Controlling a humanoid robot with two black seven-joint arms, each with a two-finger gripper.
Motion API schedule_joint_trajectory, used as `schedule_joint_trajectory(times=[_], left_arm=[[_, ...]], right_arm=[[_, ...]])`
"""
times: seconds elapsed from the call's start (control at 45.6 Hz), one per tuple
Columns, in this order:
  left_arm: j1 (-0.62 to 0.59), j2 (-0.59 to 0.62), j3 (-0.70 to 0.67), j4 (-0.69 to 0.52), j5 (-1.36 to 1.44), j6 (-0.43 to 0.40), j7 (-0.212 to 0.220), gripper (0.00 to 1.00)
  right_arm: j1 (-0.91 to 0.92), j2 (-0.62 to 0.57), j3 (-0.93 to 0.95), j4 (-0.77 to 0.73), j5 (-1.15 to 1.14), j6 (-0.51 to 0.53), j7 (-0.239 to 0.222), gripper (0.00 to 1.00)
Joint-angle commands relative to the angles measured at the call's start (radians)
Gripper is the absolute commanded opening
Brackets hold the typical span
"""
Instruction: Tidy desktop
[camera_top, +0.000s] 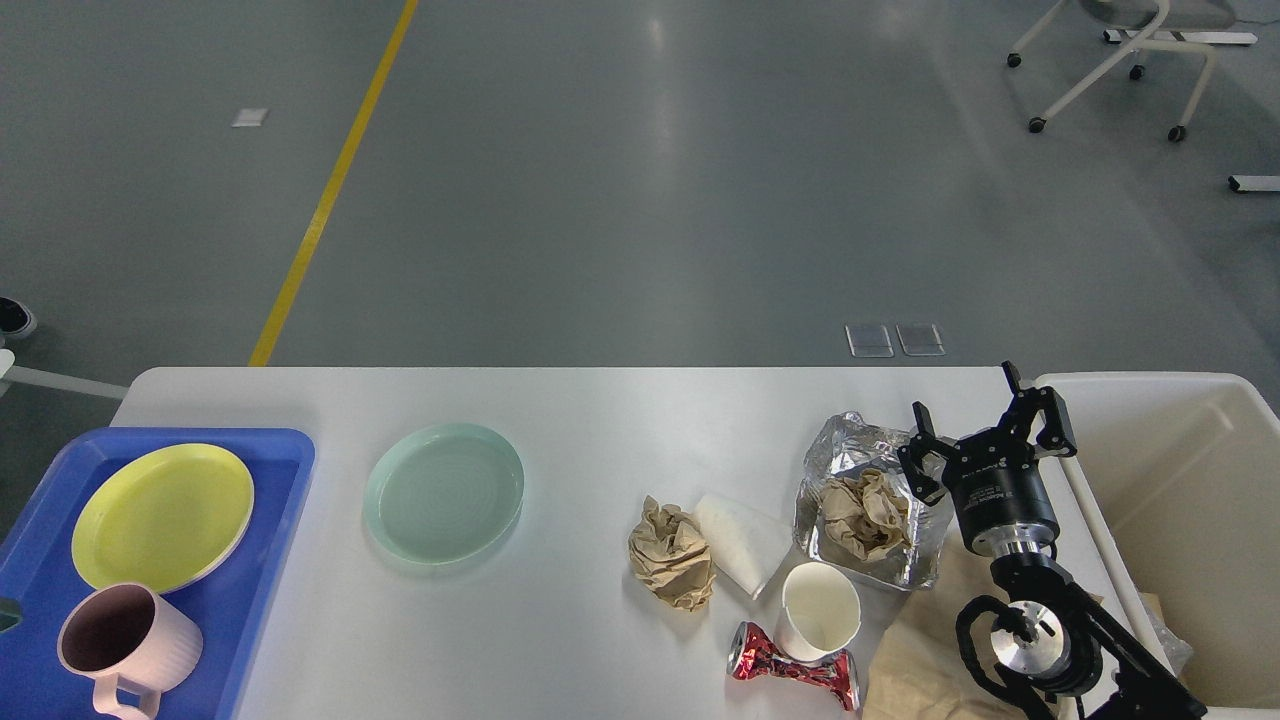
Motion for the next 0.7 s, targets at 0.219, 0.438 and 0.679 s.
schedule_joint_trajectory(times=[0.219, 0.438, 0.679], left_arm=[[0.142, -0.028, -0.117, 0.01, -0.011, 0.041, -0.035, 0.07], [0.188, -0.041, -0.151, 0.027, -0.012, 0.037, -0.038, 0.07], [0.192, -0.039, -0.151, 0.027, -0.012, 0.046, -0.036, 0.31]], right_arm=[[0.0, 0.0, 0.0, -0.001, 0.0, 0.0, 0.0, 1.0], [0.0, 0.0, 0.0, -0.001, 0.0, 0.0, 0.0, 1.0], [0.0, 0.0, 0.0, -0.001, 0.0, 0.0, 0.0, 1.0]])
